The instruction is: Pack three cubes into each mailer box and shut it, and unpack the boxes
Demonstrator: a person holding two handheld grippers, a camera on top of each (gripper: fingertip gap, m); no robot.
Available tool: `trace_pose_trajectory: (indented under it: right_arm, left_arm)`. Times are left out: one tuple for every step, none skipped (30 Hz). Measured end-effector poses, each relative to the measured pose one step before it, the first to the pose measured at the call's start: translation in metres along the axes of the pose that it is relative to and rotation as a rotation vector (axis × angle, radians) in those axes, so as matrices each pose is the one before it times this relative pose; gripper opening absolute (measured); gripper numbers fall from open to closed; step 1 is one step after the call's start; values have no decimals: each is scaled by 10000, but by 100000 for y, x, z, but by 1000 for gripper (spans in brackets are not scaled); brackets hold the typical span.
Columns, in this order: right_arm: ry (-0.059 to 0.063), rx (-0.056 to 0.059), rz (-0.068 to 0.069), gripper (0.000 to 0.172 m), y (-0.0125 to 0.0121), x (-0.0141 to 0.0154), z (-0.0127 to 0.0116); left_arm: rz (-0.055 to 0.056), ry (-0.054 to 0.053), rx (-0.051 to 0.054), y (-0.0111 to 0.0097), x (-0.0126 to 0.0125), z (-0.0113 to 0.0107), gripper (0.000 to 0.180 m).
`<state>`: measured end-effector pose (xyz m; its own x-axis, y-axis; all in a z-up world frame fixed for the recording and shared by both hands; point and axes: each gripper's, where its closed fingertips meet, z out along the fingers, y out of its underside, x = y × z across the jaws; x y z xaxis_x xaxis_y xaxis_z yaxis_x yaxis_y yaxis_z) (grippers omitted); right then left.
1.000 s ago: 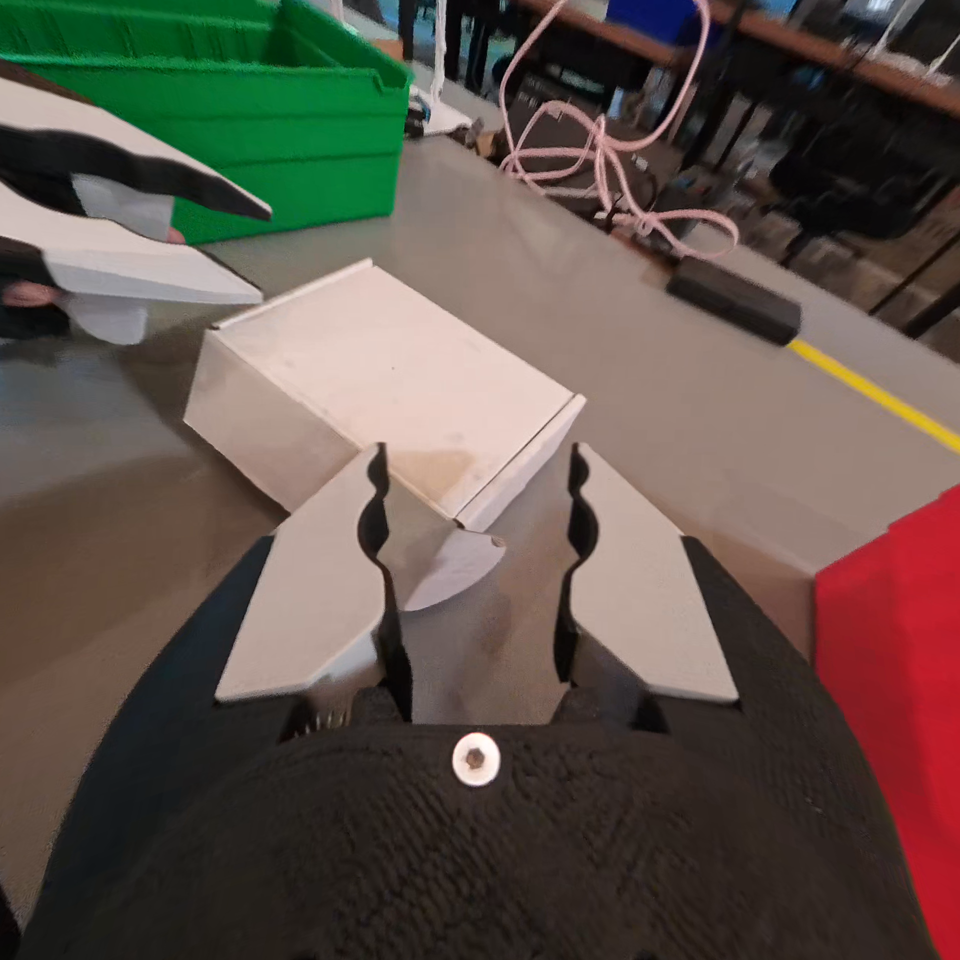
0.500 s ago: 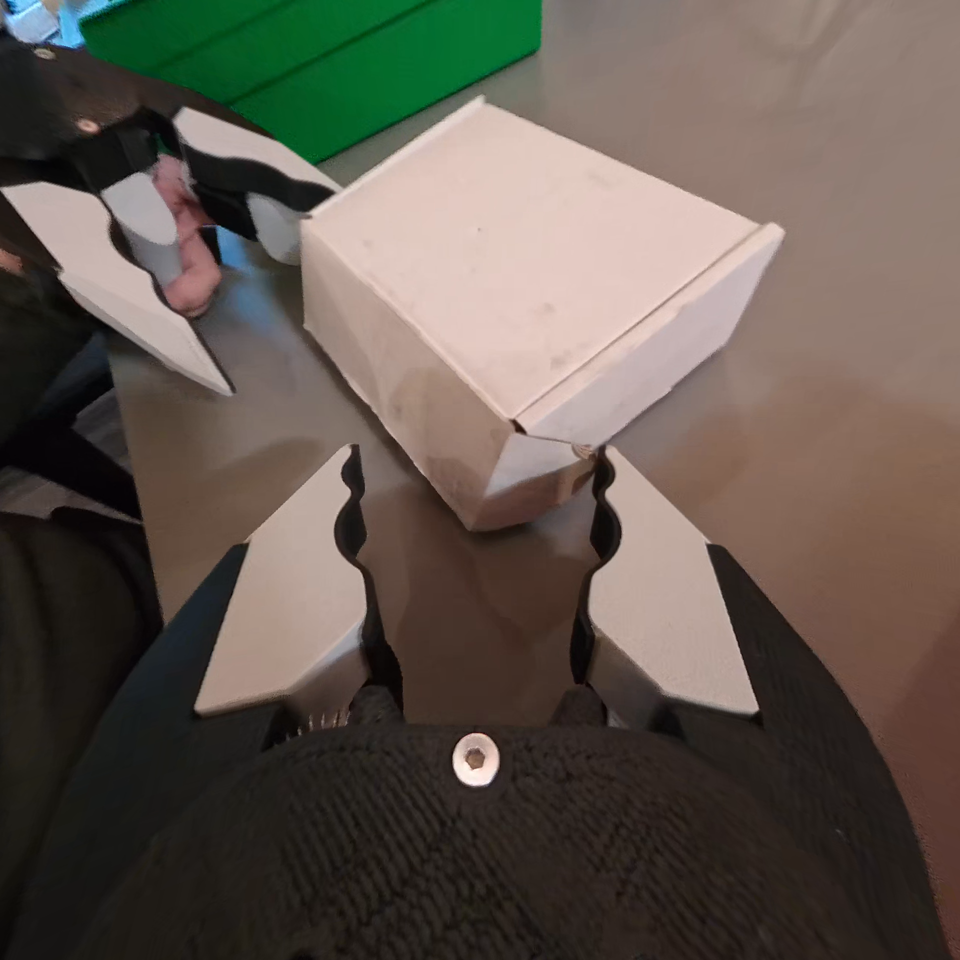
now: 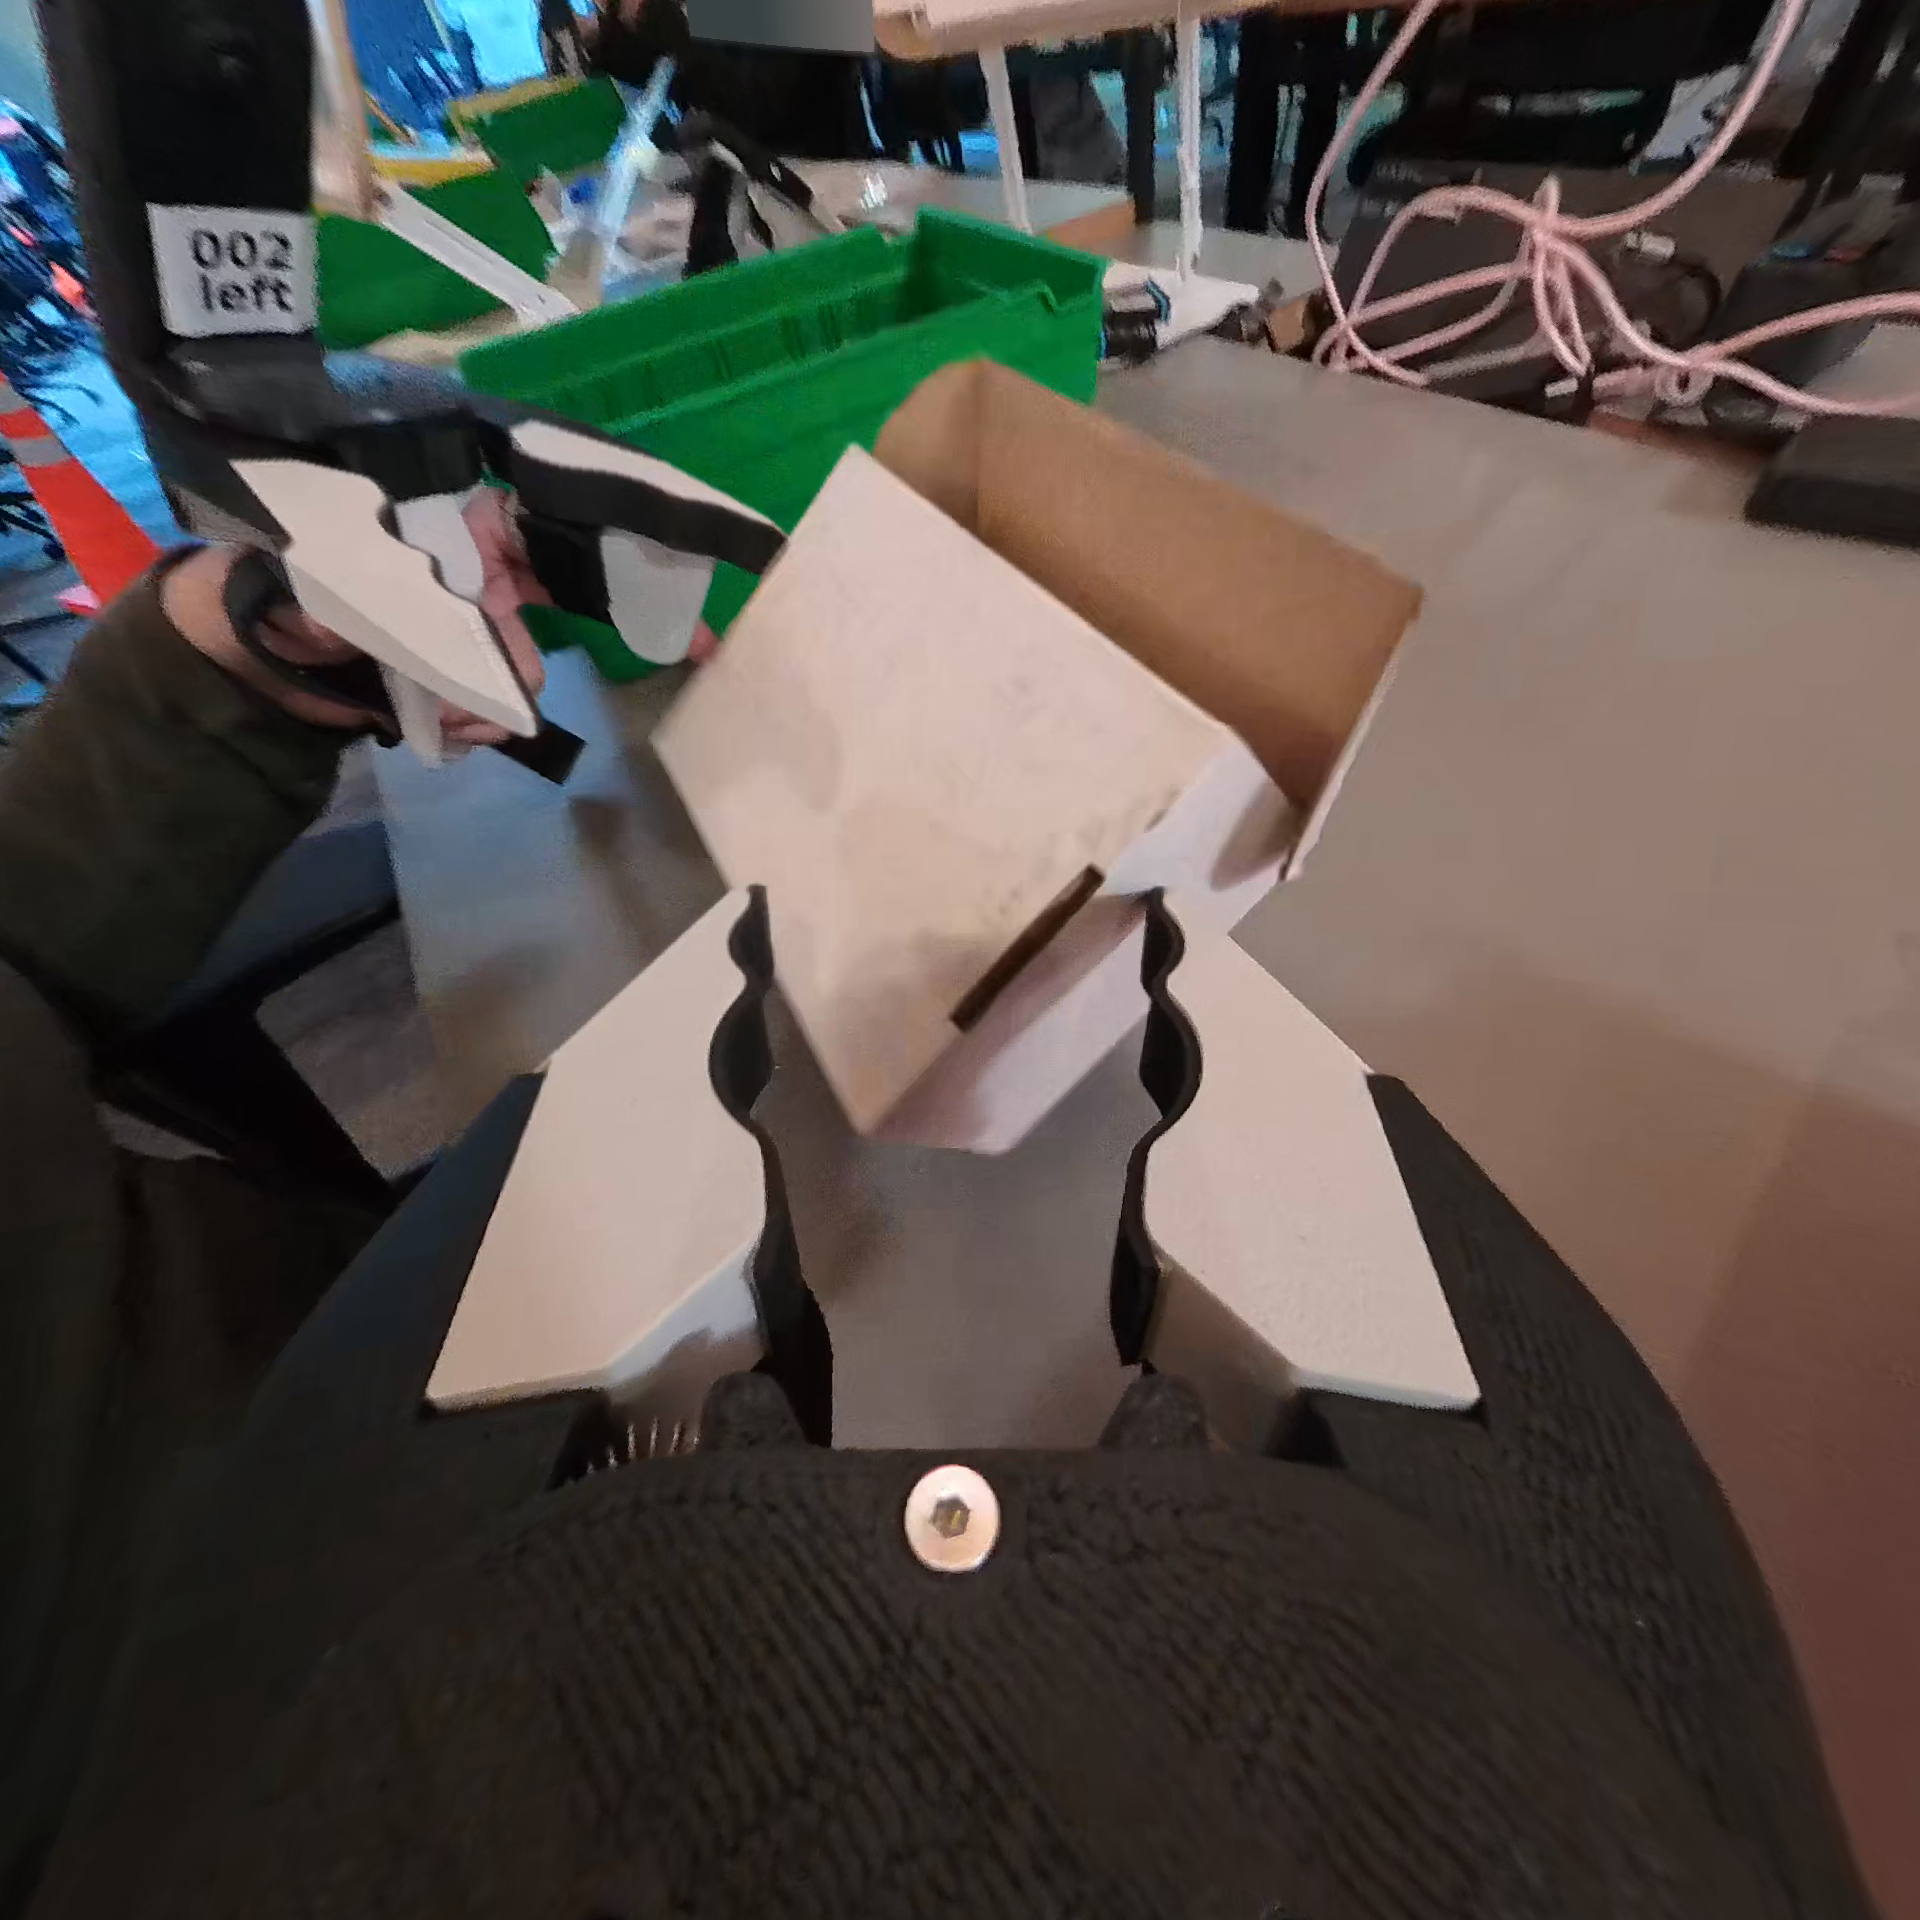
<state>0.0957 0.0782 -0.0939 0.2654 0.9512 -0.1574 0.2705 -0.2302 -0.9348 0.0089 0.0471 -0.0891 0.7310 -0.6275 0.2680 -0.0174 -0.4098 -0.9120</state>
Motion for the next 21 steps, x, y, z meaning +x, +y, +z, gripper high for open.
trace_pose_trajectory:
  right_arm:
    - [158, -243, -23, 72, 501, 319, 306]
    - [113, -196, -38, 72, 471, 187, 252]
    - [10, -136, 21, 72, 384, 16, 175]
    - [37, -134, -9, 72, 413, 25, 109]
    - [79, -150, -27, 72, 429, 70, 68]
    - [75, -134, -36, 72, 370, 54, 64]
    - [102, -50, -59, 72, 160, 72, 42]
    - [197, 50, -136, 70, -64, 174, 22]
    - [283, 73, -231, 66, -180, 276, 0]
    - [322, 59, -330, 61, -183, 307, -28]
    - [315, 71, -404, 56, -196, 266, -47]
    - [277, 156, -439, 52, -284, 167, -69]
    - [350, 224, -467, 47, -348, 245, -119]
    - [397, 237, -521, 42, -333, 289, -144]
    - [449, 244, -592, 37, -315, 328, -190]
    - [462, 312, -629, 33, -345, 259, -185]
    - [382, 293, -599, 30, -273, 89, -159]
    - [284, 116, -460, 29, 10, -36, -102]
    - [105, -164, -248, 28, 465, -230, 2]
    - [-125, -354, -42, 26, 798, -453, 130]
    - [-246, -332, 75, 27, 747, -586, 230]
  left_arm:
    - [-56, -72, -300, 692, -251, 420, 108]
    - [-31, -100, -278, 733, -235, 375, 109]
    - [3, -106, -261, 742, -159, 300, 109]
    - [61, -46, -213, 690, -8, 229, 109]
    - [70, -32, -57, 426, 61, 148, 108]
    - [-2, -35, 35, 184, 62, 84, 106]
    - [-32, -25, 40, 59, 36, 81, 106]
    - [49, -148, 128, -140, -135, 44, 104]
    - [179, -375, 198, -303, -448, -11, 95]
    - [310, -684, 201, -310, -858, -66, 86]
    - [494, -729, 185, -287, -863, -123, 78]
    - [652, -322, 231, -294, -183, -133, 69]
    - [639, -369, 288, -348, -213, -194, 60]
    - [779, -414, 428, -510, -223, -290, 52]
    - [950, -534, 657, -769, -300, -428, 43]
    - [1026, -573, 780, -905, -265, -515, 37]
    - [960, -524, 719, -795, -176, -506, 32]
    - [740, -316, 386, -303, 54, -387, 29]
    - [383, -10, -173, 511, 358, -200, 27]
    - [36, 186, -553, 1128, 526, -9, 26]
    - [-174, 236, -652, 1330, 521, 136, 26]
